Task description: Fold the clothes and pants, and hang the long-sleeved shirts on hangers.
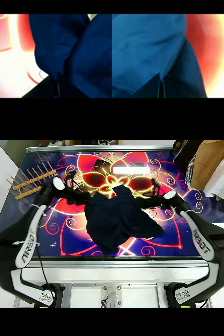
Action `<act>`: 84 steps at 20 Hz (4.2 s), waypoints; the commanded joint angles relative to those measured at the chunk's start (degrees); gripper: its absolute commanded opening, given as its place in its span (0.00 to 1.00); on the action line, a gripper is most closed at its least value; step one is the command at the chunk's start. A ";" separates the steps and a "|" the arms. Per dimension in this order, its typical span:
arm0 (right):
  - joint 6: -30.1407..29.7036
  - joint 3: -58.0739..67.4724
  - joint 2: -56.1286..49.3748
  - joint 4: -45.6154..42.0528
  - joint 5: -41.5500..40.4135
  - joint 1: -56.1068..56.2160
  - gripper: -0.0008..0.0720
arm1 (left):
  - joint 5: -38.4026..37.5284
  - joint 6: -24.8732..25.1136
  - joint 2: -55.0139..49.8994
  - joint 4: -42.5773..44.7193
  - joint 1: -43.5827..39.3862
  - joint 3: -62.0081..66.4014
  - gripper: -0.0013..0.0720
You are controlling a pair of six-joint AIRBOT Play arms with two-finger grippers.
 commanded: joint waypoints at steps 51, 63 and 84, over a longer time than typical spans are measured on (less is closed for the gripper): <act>21.70 -11.37 48.50 -26.95 15.74 -5.38 0.73 | 8.61 -0.44 20.06 -7.17 13.14 -43.67 0.96; 21.70 -11.37 48.83 -24.00 15.74 -5.38 0.73 | 14.58 0.35 15.30 -12.61 9.29 -44.92 0.96; 33.66 -53.33 54.49 -27.06 20.92 -49.96 0.74 | 11.17 5.55 33.75 -6.47 5.22 -56.48 0.03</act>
